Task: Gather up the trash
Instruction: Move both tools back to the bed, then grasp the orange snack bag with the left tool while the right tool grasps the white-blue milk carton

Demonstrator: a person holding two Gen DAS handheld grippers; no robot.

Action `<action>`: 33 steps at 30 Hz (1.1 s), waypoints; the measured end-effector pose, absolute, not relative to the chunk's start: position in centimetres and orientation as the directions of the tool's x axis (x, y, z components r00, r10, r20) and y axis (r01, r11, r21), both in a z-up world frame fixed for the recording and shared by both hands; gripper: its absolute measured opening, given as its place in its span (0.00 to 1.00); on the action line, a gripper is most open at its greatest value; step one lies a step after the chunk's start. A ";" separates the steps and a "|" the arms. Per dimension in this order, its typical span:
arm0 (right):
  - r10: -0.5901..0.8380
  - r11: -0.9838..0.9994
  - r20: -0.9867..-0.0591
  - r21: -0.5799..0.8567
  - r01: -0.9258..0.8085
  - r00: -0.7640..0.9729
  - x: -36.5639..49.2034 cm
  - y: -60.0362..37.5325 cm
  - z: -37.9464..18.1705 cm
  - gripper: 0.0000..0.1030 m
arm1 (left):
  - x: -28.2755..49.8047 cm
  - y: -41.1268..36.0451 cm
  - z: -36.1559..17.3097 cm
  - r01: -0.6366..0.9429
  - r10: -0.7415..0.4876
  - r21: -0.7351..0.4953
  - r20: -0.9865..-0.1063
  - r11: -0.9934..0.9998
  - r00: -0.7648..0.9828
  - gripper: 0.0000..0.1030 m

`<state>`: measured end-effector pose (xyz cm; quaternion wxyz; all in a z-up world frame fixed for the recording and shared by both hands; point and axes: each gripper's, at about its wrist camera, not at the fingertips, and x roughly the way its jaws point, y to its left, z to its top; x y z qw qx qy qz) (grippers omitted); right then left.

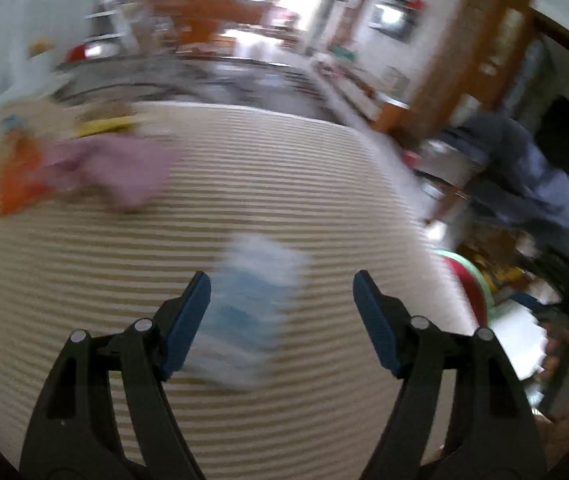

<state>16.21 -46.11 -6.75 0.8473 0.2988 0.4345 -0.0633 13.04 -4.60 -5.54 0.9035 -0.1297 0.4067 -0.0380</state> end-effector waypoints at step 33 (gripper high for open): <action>0.444 0.895 -0.747 0.393 -0.209 0.496 17.3 -23.5 -8.6 0.83 | 24.2 21.1 -10.4 -0.556 0.129 -0.246 -0.825 0.794 0.550 0.52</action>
